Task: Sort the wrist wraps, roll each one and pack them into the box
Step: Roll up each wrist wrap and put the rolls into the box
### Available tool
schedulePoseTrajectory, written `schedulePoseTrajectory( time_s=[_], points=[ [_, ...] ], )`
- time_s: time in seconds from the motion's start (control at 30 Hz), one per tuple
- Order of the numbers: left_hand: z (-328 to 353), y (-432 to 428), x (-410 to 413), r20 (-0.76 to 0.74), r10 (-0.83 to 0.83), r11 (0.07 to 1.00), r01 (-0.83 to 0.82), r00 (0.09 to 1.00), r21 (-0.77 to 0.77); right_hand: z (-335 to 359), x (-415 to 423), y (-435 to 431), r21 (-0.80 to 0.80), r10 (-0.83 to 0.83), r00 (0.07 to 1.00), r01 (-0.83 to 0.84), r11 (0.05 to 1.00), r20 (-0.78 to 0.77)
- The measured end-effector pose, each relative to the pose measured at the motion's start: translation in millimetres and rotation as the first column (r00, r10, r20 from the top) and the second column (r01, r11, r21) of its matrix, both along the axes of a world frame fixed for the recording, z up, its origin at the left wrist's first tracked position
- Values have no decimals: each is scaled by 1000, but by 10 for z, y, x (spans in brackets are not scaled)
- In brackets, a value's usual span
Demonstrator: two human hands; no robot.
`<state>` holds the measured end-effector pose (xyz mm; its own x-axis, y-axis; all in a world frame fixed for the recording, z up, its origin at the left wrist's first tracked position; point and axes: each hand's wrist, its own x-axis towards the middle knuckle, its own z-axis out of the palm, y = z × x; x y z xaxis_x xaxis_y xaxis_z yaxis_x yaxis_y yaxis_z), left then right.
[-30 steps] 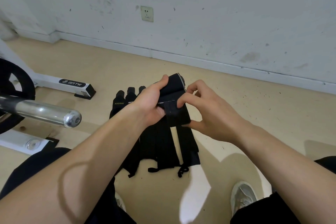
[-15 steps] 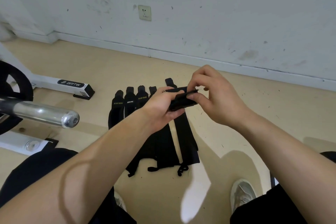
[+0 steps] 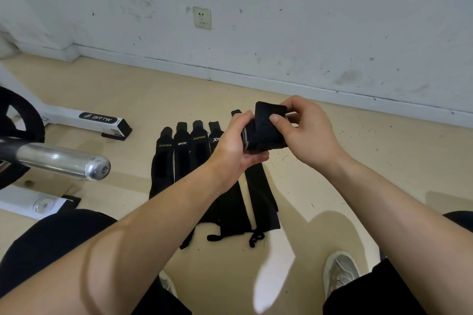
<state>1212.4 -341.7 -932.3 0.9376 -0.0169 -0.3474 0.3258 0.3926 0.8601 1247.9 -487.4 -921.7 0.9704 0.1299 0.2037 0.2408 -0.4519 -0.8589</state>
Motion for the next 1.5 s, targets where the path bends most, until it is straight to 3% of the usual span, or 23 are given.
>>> schedulePoseTrajectory(
  time_s=[0.13, 0.37, 0.57, 0.7, 0.9, 1.1, 1.3, 1.5],
  points=[
    [-44, -11, -22, 112, -55, 985, 35, 992, 172, -11, 6, 4, 70, -9, 999, 12, 997, -50],
    [-81, -6, -44, 203, -151, 941, 78, 968, 328, -67, 6, -7, 198, -20, 982, 57, 979, -188],
    [-49, 24, -72, 229, -167, 908, 58, 959, 416, -90, -60, 4, 310, 132, 871, 25, 950, -474],
    [-62, -9, -101, 218, -121, 944, 45, 968, 327, -100, -79, 38, 330, 127, 893, 25, 944, -432],
    [-120, -18, -75, 150, -11, 954, -34, 989, 298, -94, -150, 50, 395, 159, 856, 56, 917, -492],
    [-185, 45, -62, 64, 43, 973, -57, 997, 224, -152, -211, -28, 348, 228, 727, 16, 937, -648],
    [-395, -48, -9, -87, 38, 995, -30, 996, 91, -360, -133, -90, 328, 181, 718, 70, 942, -672],
    [-825, -142, 212, -274, 39, 999, -42, 961, -5, -872, -94, -257, 490, 281, 705, 108, 865, -651]
  ],
)
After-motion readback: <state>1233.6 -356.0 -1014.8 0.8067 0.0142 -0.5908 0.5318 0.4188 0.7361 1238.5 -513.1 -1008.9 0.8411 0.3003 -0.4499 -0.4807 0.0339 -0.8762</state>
